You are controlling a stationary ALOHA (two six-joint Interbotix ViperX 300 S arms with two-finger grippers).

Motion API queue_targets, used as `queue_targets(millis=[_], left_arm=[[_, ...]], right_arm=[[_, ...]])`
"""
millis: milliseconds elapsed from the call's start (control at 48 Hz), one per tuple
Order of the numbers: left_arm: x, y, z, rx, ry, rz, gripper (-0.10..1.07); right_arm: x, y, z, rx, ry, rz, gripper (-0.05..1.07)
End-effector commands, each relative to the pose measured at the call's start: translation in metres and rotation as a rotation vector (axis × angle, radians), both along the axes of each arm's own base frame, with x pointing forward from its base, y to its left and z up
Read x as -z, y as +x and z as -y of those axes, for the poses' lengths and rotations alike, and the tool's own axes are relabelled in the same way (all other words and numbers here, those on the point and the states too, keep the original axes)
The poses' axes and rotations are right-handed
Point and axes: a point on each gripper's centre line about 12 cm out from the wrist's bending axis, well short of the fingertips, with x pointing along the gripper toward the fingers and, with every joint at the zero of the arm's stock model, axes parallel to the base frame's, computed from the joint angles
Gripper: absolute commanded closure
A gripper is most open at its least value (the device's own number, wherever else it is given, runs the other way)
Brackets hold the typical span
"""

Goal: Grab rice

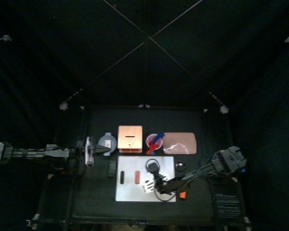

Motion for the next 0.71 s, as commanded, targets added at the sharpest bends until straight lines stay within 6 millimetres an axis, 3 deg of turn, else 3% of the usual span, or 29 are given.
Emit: queue_targets(millis=[0,125,375,688], left_arm=[[-0.014,0.003,0.000,-0.002,-0.026,0.041,0.88],[-0.014,0.003,0.000,-0.004,-0.042,0.042,0.88],[-0.008,0.010,-0.001,-0.003,-0.032,0.010,0.88],[0.003,0.024,0.000,0.010,-0.005,-0.064,0.88]], right_arm=[[-0.029,-0.023,0.002,-0.065,-0.007,0.095,0.18],[-0.035,-0.052,0.004,-0.180,-0.061,0.167,0.22],[-0.042,-0.094,0.027,-0.452,-0.208,0.368,0.30],[-0.046,-0.126,0.089,-0.515,-0.358,0.500,0.30]])
